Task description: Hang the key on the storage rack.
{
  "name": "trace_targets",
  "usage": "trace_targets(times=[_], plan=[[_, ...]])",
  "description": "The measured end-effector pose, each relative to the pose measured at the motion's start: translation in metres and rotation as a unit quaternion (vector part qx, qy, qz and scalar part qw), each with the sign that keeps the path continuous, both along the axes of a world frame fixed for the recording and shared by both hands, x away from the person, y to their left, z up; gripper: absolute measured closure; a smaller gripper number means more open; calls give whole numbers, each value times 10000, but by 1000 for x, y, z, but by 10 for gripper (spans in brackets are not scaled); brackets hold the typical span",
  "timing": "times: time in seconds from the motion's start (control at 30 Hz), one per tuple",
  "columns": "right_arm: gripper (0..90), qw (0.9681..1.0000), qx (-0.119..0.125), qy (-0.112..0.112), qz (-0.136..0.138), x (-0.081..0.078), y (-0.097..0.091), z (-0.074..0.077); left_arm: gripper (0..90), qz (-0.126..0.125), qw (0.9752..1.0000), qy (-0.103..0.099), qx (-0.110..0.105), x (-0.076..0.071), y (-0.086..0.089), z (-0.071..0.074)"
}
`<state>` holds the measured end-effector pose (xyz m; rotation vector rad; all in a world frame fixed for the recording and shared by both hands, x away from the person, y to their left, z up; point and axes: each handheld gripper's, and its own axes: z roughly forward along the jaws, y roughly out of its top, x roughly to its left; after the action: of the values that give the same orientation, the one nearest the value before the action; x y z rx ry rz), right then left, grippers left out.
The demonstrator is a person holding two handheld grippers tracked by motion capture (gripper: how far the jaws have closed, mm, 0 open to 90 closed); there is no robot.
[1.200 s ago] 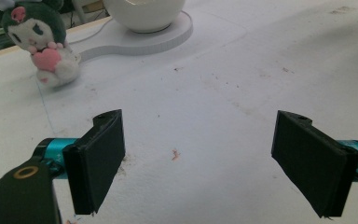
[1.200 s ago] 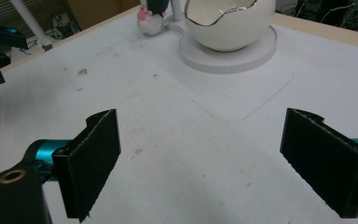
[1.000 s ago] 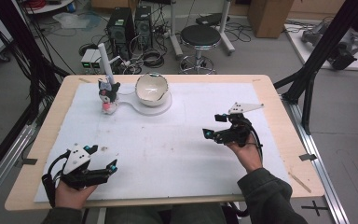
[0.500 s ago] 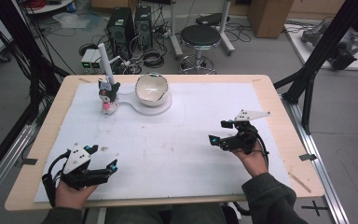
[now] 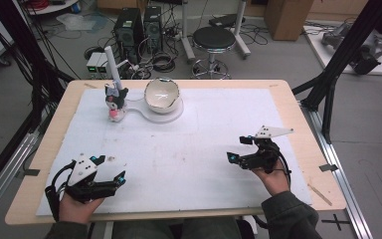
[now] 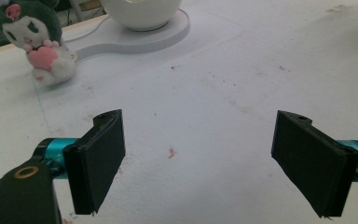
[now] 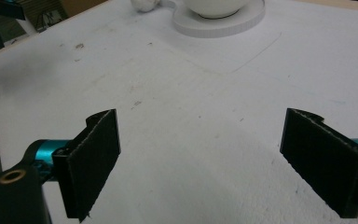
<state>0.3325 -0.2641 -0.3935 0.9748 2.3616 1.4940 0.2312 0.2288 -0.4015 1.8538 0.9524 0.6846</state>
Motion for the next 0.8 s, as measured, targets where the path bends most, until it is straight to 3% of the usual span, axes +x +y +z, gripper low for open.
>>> trace_targets(times=[0.8], plan=[[111, 9998, 132, 19, -177, -25, -27, -18, 179, -57, 9999, 116, 31, -2, 0, -4]])
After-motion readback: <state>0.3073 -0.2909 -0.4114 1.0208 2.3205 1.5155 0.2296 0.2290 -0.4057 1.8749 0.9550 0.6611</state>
